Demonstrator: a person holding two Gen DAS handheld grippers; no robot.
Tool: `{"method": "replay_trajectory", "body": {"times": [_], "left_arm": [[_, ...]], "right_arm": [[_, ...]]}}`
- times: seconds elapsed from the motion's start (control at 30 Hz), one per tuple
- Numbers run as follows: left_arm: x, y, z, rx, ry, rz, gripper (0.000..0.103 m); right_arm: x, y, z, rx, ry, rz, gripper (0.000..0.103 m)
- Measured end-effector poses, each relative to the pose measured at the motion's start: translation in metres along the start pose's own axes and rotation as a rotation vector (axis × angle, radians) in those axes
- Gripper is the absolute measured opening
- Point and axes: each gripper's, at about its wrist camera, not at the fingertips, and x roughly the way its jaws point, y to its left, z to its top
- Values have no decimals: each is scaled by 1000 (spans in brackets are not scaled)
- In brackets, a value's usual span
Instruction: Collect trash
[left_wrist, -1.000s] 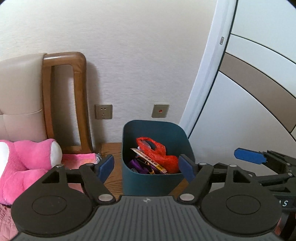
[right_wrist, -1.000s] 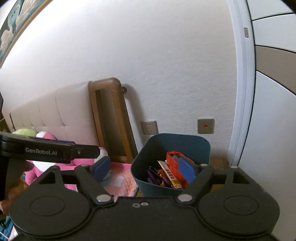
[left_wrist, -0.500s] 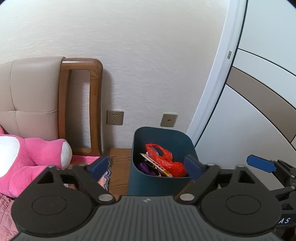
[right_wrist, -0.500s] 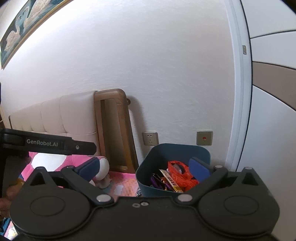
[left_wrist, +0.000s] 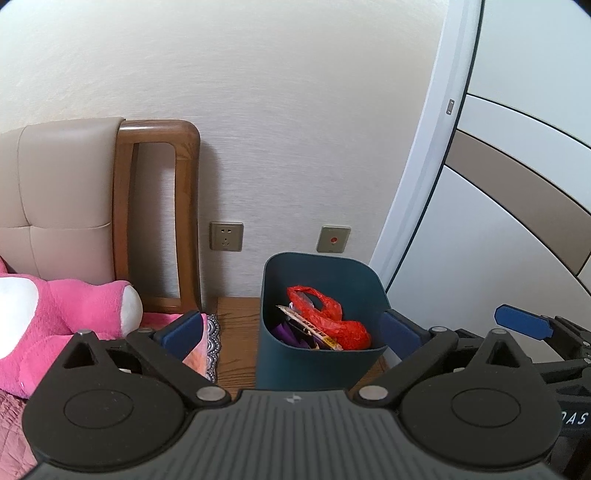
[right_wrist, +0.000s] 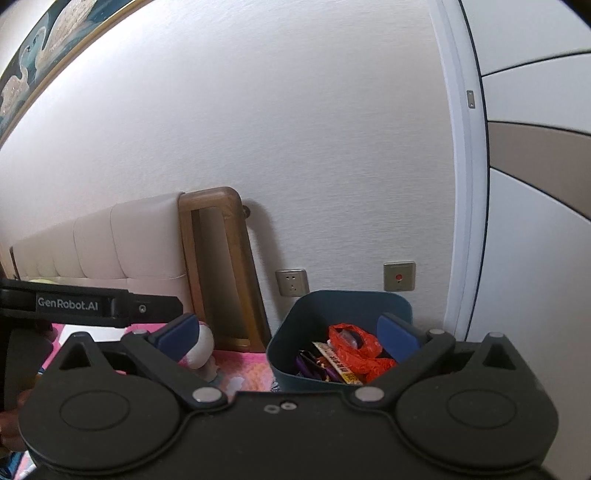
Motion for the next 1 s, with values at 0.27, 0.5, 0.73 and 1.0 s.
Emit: {"method": "replay_trajectory", "body": {"times": [0.27, 0.5, 0.73, 1.0], "left_arm": [[-1, -2, -1, 18, -1, -3, 103], [0, 2, -4, 4, 4, 6, 103], [0, 5, -6, -7, 9, 4, 103], [-4, 12, -5, -46, -2, -19, 103]], "right_arm": [[-1, -1, -2, 21, -3, -15, 103], [-2, 4, -5, 17, -4, -20, 103], [-2, 6, -10, 34, 2, -12, 103], [-3, 8, -8, 26, -3, -7, 103]]}}
